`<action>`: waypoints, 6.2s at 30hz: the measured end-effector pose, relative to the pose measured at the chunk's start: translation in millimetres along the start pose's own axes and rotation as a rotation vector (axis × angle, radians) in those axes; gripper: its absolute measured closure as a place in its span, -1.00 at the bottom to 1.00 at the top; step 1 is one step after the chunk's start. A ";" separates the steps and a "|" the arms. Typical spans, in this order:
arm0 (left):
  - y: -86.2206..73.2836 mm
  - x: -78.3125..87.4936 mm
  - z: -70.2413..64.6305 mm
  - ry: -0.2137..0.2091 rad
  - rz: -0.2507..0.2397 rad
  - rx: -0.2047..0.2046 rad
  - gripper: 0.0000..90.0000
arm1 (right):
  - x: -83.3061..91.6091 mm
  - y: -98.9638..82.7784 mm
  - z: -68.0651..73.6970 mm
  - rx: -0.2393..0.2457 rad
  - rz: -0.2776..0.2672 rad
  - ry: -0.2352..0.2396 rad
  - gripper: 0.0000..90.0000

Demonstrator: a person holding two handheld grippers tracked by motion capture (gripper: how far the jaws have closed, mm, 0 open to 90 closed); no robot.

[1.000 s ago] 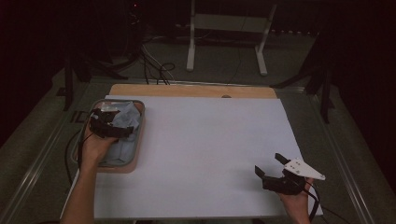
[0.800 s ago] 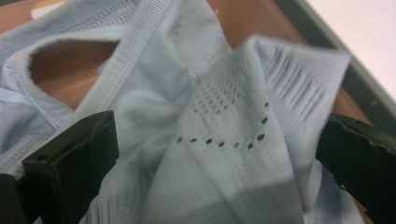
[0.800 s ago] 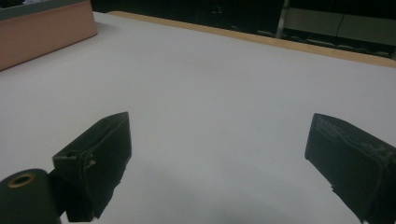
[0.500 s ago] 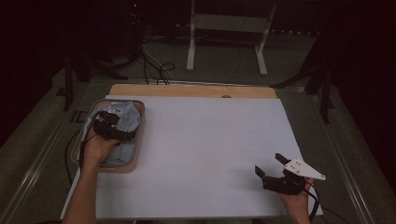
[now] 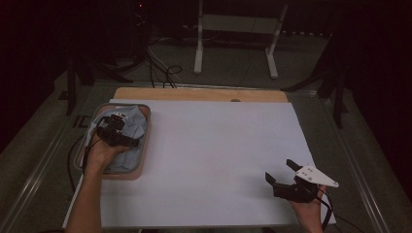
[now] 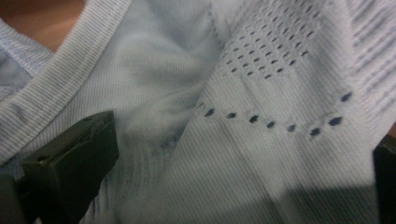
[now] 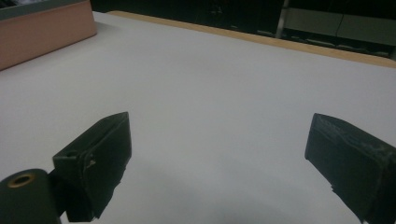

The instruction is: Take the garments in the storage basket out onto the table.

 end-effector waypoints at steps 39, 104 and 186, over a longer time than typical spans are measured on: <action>-2.4 43.8 10.2 -0.103 -0.115 0.064 0.58 | 1.4 -0.7 -1.8 -0.008 0.001 -0.012 -0.84; 7.6 109.2 -13.3 -0.209 -0.383 -0.016 0.58 | 0.3 -1.2 -1.2 -0.009 0.002 -0.010 -0.84; 39.9 120.6 -82.0 -0.369 -0.445 -0.136 0.58 | 1.0 -1.6 -2.3 -0.017 -0.002 -0.013 -0.84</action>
Point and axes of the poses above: each handheld gripper's, and its own axes: x roughly backward along the jaws, y roughly out of its top, z roughly to its left, the point moved 2 cm from there along -x, roughly forward along the jaws, and after that the axes turned 11 degrees about x, right-handed, at the moved point
